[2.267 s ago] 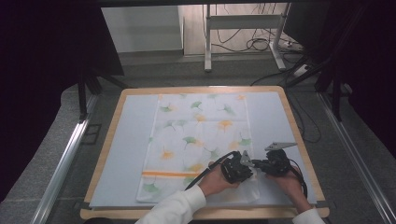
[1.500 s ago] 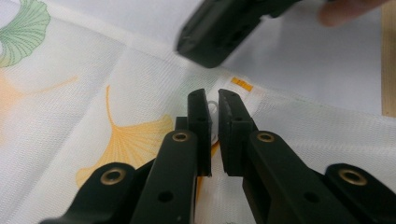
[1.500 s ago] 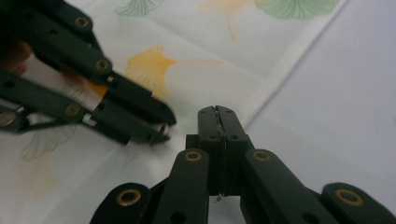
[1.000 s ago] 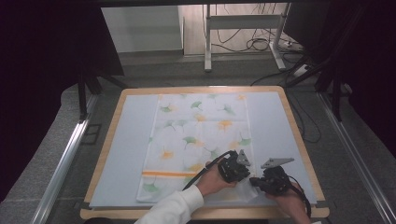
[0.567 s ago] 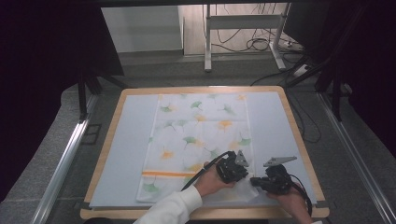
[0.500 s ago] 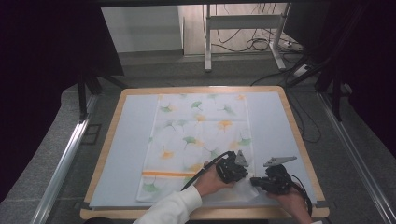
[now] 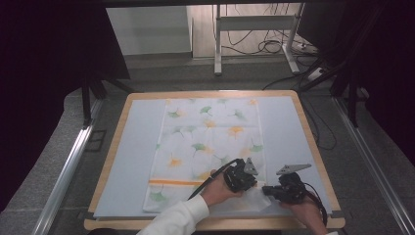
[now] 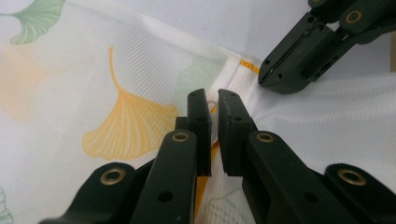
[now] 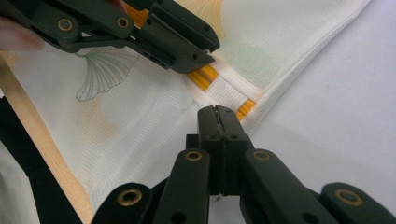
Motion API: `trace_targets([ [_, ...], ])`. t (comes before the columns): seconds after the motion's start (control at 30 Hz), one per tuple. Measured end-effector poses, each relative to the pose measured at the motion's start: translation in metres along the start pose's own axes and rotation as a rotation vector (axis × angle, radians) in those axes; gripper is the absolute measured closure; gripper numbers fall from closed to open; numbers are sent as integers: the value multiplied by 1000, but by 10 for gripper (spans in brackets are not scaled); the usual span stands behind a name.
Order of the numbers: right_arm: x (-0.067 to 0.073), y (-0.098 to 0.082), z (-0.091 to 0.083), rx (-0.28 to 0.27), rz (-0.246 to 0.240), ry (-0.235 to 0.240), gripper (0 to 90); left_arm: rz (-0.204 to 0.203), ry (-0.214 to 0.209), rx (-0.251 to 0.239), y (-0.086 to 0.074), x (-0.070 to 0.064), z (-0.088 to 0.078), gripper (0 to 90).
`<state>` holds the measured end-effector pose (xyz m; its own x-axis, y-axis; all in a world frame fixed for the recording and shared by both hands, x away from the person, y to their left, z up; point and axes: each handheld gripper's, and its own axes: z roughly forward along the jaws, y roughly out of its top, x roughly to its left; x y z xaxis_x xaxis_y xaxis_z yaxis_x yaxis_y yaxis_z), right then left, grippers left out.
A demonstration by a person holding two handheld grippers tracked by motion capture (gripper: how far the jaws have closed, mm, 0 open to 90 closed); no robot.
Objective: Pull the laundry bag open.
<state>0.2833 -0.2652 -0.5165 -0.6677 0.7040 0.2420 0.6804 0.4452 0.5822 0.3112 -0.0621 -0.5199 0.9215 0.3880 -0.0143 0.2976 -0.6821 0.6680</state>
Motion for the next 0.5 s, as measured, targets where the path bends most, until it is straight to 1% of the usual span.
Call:
trace_targets([
  [0.13,0,0,0,1,-1,0,900,-8,2,-2,-3,1,-3,844],
  [0.2,0,0,0,1,-4,1,900,-6,11,1,-4,1,-4,844],
  [0.43,-1,0,0,1,-7,3,900,-12,12,2,-6,3,-6,844],
  [0.5,-1,0,0,1,-7,3,900,-9,20,14,-7,3,-8,844],
])
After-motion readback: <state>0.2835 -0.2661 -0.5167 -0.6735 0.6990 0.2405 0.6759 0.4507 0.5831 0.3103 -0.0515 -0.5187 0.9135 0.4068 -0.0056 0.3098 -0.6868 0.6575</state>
